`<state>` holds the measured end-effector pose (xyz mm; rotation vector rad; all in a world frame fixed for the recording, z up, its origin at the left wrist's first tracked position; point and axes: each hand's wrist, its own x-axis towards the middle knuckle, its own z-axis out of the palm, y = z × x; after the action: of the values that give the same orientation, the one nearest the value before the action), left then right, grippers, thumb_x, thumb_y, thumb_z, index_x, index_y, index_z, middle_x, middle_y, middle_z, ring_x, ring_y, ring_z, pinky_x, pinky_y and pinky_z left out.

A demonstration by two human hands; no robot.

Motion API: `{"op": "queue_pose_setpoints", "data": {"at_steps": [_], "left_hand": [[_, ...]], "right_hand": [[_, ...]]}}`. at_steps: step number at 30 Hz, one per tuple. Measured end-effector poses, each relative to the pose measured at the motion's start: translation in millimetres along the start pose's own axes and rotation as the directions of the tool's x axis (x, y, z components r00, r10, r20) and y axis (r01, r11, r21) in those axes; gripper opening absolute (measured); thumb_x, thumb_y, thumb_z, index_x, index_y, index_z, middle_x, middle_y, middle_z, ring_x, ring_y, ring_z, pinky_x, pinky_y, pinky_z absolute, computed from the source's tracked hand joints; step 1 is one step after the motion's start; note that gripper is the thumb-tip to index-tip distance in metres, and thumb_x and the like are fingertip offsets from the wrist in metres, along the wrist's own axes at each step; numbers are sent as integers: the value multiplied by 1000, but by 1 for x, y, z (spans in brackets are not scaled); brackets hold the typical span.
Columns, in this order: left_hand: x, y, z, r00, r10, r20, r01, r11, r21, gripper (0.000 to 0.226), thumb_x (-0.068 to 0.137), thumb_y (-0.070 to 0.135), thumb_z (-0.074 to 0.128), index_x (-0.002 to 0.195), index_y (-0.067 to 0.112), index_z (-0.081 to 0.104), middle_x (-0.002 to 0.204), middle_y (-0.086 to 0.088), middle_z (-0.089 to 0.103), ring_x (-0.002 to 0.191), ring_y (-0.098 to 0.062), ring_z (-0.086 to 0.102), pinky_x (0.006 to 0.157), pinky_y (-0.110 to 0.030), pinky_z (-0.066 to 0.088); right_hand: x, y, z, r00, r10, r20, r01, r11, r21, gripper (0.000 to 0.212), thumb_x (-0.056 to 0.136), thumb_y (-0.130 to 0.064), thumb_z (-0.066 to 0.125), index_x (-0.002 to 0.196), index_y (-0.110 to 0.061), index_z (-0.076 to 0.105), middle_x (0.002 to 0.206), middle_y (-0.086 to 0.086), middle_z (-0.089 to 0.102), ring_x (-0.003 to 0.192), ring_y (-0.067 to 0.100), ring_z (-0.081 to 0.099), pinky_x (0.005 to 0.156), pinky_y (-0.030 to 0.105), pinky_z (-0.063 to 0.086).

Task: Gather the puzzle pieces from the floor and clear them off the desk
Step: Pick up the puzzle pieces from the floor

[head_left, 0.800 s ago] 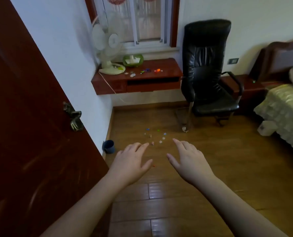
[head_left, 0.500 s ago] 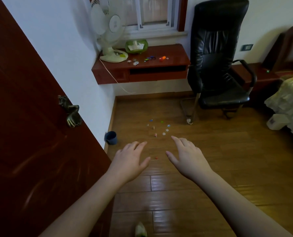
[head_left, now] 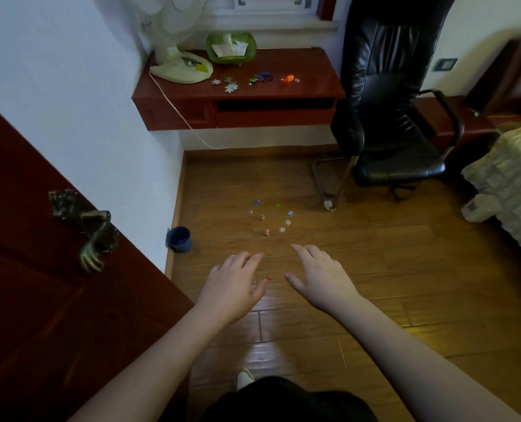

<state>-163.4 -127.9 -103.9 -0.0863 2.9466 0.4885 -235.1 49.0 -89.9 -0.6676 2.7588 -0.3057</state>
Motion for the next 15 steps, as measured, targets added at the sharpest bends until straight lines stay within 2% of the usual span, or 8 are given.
{"op": "queue_pose_setpoints", "data": {"at_steps": [9,15], "left_hand": [[95,-29,2,998,6,69,-6,1000,1,58,97,49,39,149,29,24,151,4,35,137,-14,33,108,-39,35],[176,-36,15,992,-60,107,61,998,-7,57,96,45,42,148,28,27,150,3,37,136,-15,37,108,-43,38]], "right_hand": [[82,25,3,994,67,87,-71,997,35,65,93,-50,50,149,-23,28,147,1,41,133,20,42,106,38,39],[165,62,6,984,35,174,-44,998,50,62,94,-47,49,147,-23,30,146,2,42,131,22,44,103,39,40]]}}
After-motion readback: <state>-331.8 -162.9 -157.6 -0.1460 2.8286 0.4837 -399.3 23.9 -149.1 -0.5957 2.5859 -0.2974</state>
